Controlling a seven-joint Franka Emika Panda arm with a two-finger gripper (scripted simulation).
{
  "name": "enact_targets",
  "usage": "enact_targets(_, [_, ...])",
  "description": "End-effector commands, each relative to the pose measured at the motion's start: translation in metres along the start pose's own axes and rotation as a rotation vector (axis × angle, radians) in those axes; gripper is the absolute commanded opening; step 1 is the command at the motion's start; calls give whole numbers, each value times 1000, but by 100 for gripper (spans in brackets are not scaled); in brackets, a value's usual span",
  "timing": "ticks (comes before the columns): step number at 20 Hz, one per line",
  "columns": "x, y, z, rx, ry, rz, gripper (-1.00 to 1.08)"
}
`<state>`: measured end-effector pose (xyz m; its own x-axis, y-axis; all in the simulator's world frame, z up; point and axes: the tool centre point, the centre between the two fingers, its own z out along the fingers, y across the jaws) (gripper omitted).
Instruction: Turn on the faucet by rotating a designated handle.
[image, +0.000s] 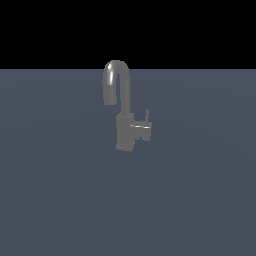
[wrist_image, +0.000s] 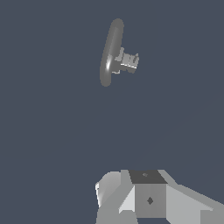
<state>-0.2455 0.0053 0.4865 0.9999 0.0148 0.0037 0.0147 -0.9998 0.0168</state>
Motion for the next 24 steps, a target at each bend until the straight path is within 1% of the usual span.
enact_targets(1, [0,0,0,0,0,0,-100])
enact_targets(7, [5,0,1,14,-11,14,-100])
enact_targets(13, [20,1,4,55,-44,57,-100])
enact_targets(18, [41,2,9,111,-89,115,-100])
enact_targets(24, [74,7,19,206,-164,212,-100])
